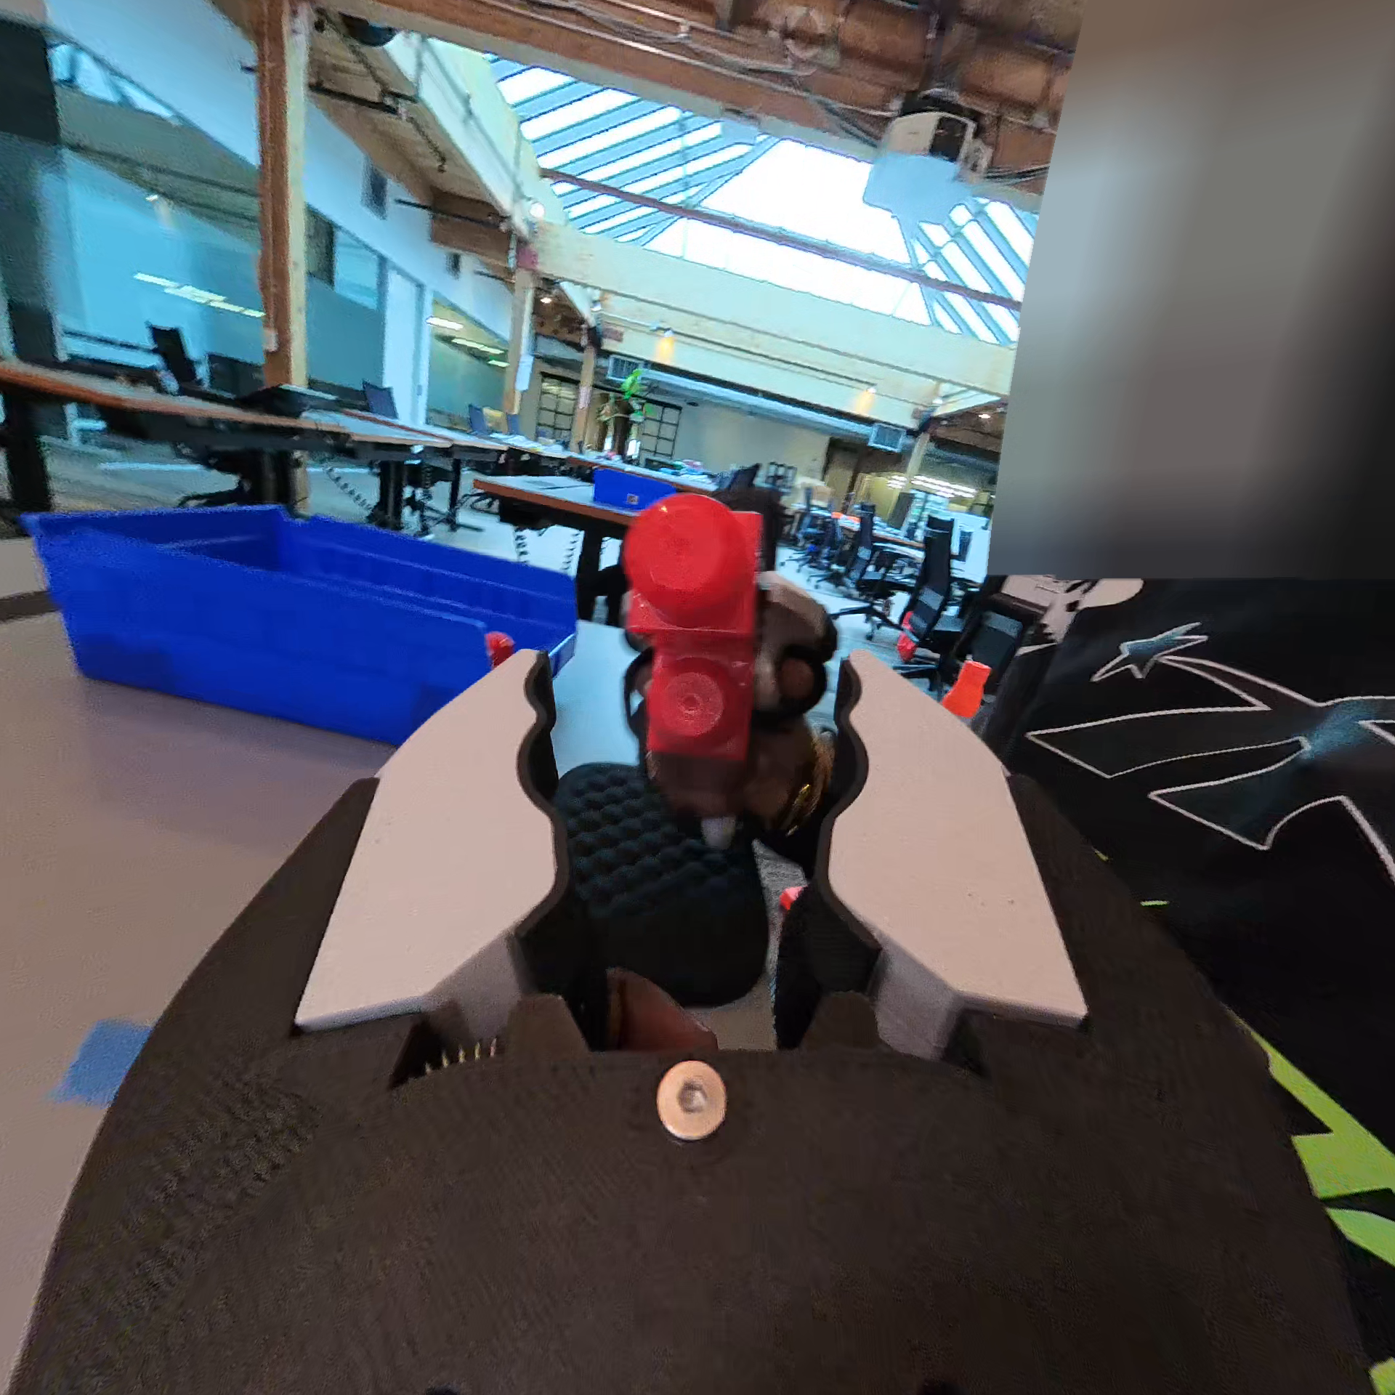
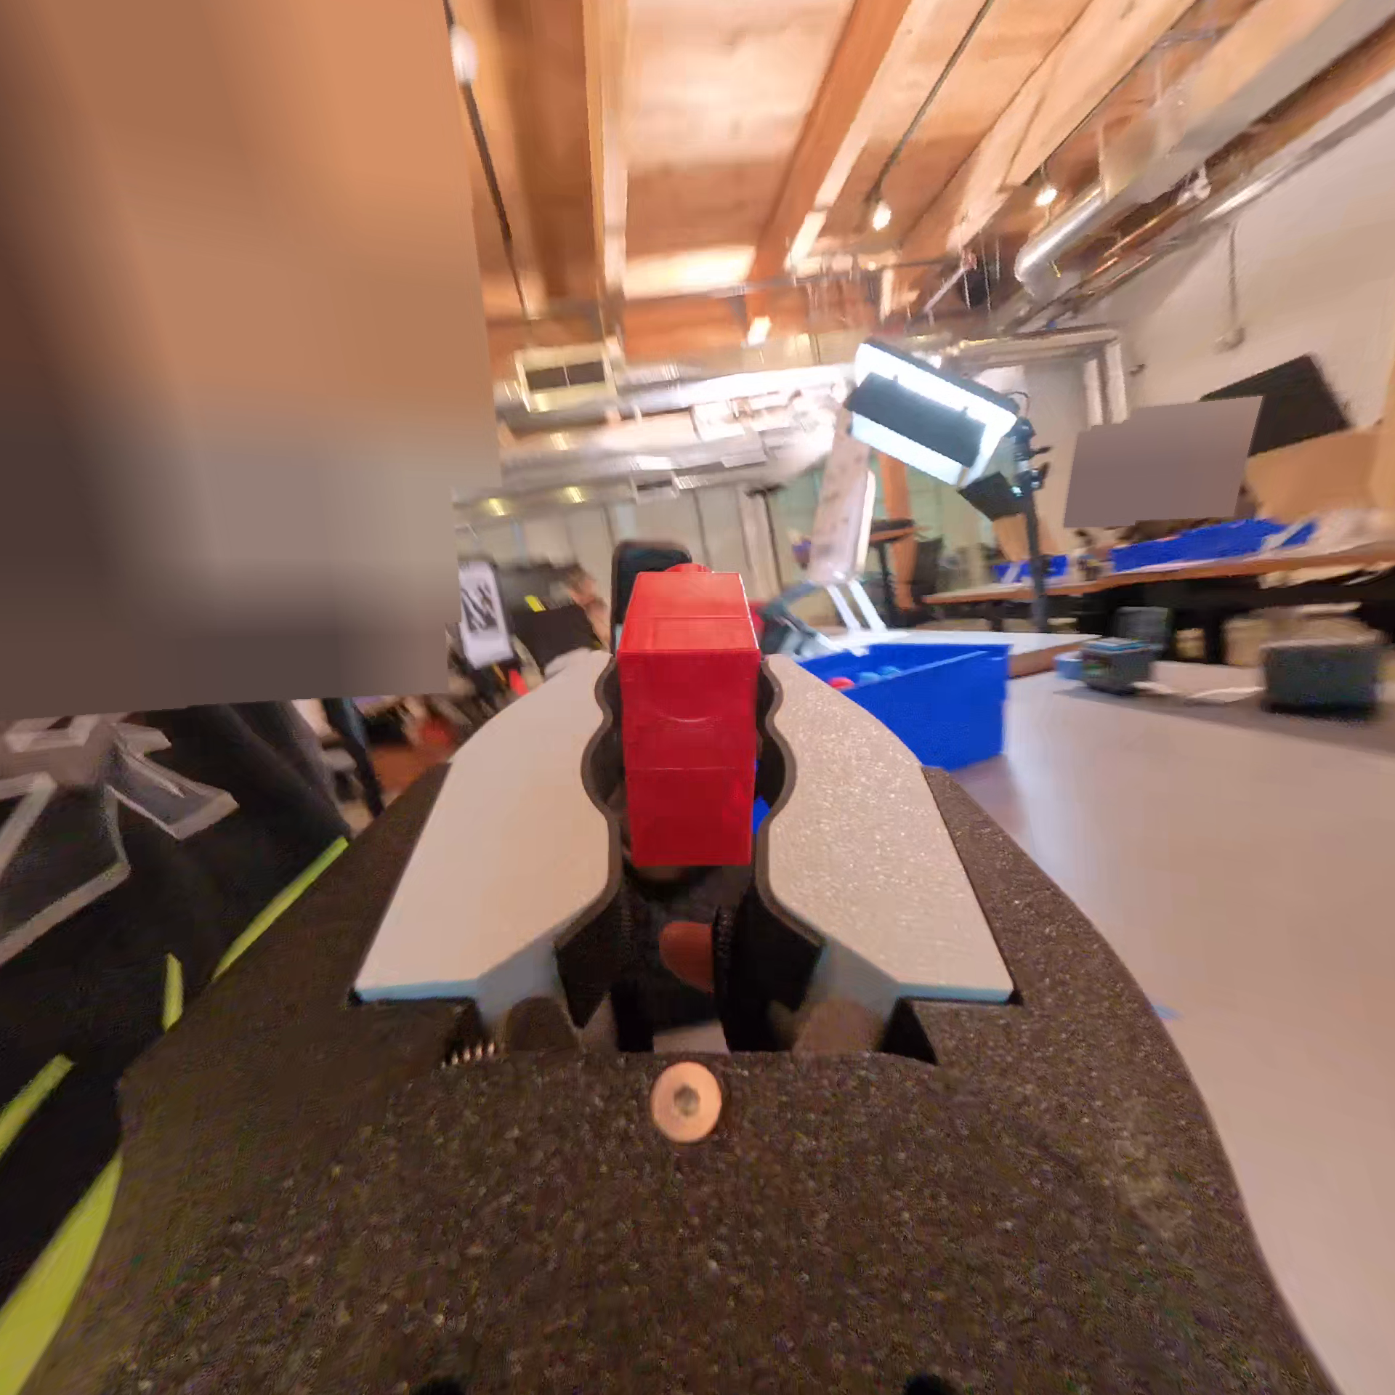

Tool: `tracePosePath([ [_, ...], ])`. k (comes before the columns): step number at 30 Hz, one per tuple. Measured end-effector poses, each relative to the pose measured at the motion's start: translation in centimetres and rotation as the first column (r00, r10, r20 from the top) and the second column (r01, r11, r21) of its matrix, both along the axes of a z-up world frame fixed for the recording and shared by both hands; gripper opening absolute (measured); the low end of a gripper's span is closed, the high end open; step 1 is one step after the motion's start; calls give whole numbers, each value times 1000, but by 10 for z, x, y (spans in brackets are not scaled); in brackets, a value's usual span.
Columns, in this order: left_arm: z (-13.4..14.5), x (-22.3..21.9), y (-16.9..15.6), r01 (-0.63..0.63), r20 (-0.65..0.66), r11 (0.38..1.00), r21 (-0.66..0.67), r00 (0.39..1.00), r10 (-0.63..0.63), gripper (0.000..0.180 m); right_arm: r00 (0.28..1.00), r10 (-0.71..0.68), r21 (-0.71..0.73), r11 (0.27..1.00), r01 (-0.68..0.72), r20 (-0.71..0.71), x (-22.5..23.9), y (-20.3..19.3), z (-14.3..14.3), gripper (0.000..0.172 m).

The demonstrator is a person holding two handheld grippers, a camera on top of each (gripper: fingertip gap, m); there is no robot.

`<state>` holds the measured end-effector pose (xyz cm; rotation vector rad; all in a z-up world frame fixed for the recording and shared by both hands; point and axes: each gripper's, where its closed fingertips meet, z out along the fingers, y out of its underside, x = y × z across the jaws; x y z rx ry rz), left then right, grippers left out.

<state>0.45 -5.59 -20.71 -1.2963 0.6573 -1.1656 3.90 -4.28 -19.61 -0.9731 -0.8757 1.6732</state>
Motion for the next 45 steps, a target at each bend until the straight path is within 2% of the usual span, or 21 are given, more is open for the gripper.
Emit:
tracePosePath([
  [2, 8, 9, -4, 45, 51, 999, -6, 998, -45, 67, 997, 51, -125, 991, -57, -56, -2, 4, -1, 34],
  [4, 9, 13, 0, 58, 102, 997, -42, 993, -53, 61, 994, 87, -176, 980, -96, -60, -8, 2, -6, 34],
  [7, 3, 15, 5, 48, 112, 996, -73, 993, -39, 37, 993, 107, -195, 974, -116, -54, -12, -2, -9, 34],
  [11, -2, 13, 3, 39, 77, 997, -67, 996, -34, 36, 993, 112, -172, 978, -114, -25, -14, -5, -14, 34],
  [13, -10, 10, 4, 44, 12, 993, -111, 999, -43, 36, 986, 142, -156, 979, -127, 84, -18, -5, -25, 35],
  [15, -23, 7, 2, 48, -112, 986, -159, 992, -67, 36, 948, 161, -97, 986, -139, 275, -20, -5, -42, 41],
  [17, -34, 5, -1, 45, -229, 984, -174, 970, -85, 36, 870, 143, 9, 986, -167, 472, -18, -8, -57, 47],
  [19, -41, 6, -5, 55, -305, 981, -185, 946, -111, 36, 794, 102, 113, 971, -210, 599, -18, -12, -65, 47],
  [23, -46, 12, -11, 98, -361, 977, -188, 918, -161, 36, 757, 89, 169, 952, -256, 648, -24, -21, -66, 37],
  [26, -51, 11, -12, 93, -381, 978, -185, 911, -158, 36, 719, 78, 179, 945, -274, 690, -25, -22, -74, 35],
  [34, -48, 11, -15, 103, -368, 981, -165, 916, -158, 36, 617, 87, 189, 910, -368, 782, -27, -28, -83, 38],
  [40, -34, 11, -16, 93, -319, 992, -86, 941, -116, 36, 662, 103, 160, 932, -324, 743, -30, -31, -77, 37],
  [41, -23, 8, -16, 88, -258, 995, -57, 961, -99, 36, 643, 95, 157, 934, -322, 760, -27, -31, -82, 36],
  [43, 22, -20, -18, 63, -21, 998, -3, 998, -63, 36, 528, -21, 201, 937, -286, 849, -13, -18, -115, 36],
  [44, 30, -36, -15, -20, -19, 999, 30, 1000, 21, 36, 534, -4, 175, 947, -270, 845, -8, -18, -119, 36],
  [45, 30, -50, -9, -123, -64, 990, 62, 990, 127, 36, 585, 42, 126, 962, -242, 810, -6, -19, -112, 36],
])
